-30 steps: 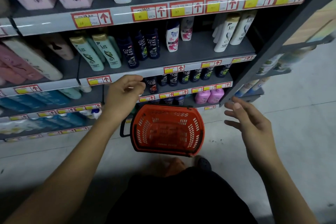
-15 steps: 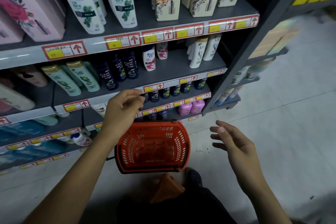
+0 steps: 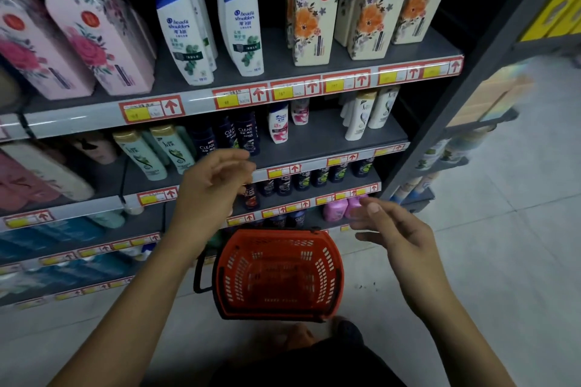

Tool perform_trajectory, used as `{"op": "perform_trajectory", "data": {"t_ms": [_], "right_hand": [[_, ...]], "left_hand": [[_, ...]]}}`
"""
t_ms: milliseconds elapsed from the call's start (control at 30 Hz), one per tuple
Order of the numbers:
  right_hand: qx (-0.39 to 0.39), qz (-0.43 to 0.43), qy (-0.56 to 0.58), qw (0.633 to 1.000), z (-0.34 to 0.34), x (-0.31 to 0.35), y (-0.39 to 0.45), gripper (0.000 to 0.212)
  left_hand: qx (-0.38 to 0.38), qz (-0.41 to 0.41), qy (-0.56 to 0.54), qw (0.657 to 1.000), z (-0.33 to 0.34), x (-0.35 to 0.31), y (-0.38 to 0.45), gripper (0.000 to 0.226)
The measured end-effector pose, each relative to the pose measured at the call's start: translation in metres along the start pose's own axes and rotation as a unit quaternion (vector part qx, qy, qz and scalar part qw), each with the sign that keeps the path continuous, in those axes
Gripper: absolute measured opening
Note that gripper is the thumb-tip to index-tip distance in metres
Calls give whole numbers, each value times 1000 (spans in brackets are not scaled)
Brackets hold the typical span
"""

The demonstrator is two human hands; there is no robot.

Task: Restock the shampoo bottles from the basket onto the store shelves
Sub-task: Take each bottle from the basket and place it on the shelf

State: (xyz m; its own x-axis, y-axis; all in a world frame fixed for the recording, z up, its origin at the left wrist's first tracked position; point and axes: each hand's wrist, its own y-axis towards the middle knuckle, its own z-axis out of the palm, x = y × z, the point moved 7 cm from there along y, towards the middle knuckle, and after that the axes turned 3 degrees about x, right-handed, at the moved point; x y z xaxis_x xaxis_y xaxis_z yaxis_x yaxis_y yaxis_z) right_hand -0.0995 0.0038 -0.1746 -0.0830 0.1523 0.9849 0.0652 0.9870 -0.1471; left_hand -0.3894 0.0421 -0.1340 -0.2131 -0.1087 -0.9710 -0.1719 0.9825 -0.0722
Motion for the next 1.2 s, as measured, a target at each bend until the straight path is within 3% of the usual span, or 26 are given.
{"op": "perform_trajectory", "data": {"t_ms": [367, 633, 933, 1067, 1100, 1200], "right_hand": [[92, -71, 1, 993, 35, 50, 10, 22], [21, -47, -25, 998, -7, 11, 72, 17], [11, -31, -170, 985, -69, -68, 254, 15], [-7, -33, -168, 985, -72, -112, 339, 8], [-11, -40, -171, 984, -72, -119, 359, 10], [-13, -48, -188, 981, -73, -133, 405, 48]], "left_hand": [[54, 69, -6, 996, 37, -59, 0, 12], [122, 20, 21, 992, 151, -17, 64, 17], [44, 2, 27, 999, 267, 72, 203, 27], [-14, 14, 28, 999, 302, 107, 255, 35], [-31, 14, 22, 999, 309, 114, 266, 39], [-62, 15, 3, 998, 328, 131, 286, 46]]}}
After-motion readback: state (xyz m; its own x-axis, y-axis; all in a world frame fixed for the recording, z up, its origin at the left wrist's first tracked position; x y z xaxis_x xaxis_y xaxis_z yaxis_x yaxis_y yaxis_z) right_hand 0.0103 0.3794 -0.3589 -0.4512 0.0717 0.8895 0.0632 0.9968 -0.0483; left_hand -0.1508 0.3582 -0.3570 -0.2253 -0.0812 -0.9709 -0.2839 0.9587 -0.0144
